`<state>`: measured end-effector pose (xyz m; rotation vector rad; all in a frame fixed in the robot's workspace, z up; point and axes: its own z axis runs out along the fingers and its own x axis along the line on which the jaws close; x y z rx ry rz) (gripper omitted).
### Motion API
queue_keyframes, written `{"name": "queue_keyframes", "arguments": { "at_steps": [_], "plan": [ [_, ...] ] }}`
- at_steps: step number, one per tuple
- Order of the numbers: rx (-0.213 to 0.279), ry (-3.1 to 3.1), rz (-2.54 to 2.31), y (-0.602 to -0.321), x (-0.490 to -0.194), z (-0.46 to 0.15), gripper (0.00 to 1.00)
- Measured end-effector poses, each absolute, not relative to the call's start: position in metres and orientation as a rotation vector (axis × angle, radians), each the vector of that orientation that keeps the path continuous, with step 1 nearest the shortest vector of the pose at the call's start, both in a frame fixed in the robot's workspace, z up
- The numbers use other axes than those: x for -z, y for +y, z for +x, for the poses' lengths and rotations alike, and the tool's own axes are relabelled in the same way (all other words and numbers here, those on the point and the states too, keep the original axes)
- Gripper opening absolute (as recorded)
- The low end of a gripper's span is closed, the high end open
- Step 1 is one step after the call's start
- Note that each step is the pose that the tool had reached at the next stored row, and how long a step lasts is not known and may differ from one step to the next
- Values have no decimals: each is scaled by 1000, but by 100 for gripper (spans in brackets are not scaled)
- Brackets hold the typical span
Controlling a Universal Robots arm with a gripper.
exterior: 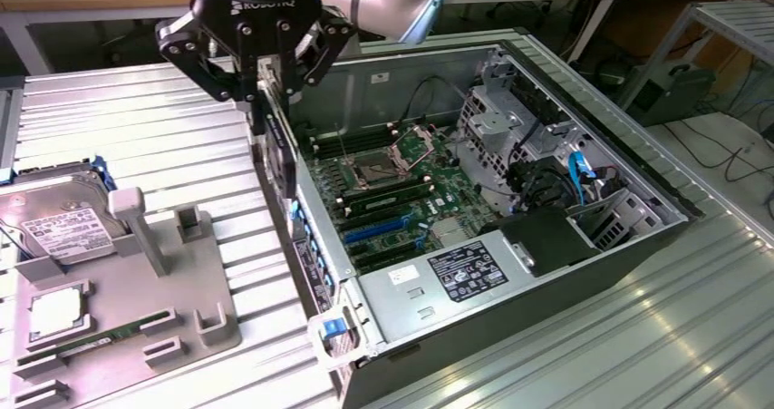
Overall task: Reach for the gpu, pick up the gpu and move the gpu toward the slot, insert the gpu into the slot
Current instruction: 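Pick up the gpu and move the gpu toward the slot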
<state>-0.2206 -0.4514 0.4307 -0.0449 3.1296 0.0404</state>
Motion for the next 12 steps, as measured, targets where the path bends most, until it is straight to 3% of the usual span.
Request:
{"name": "queue_keyframes", "arguments": {
  "at_steps": [12],
  "plan": [
    [-40,3130,-13,-450,-429,-166,27]
  ]
}}
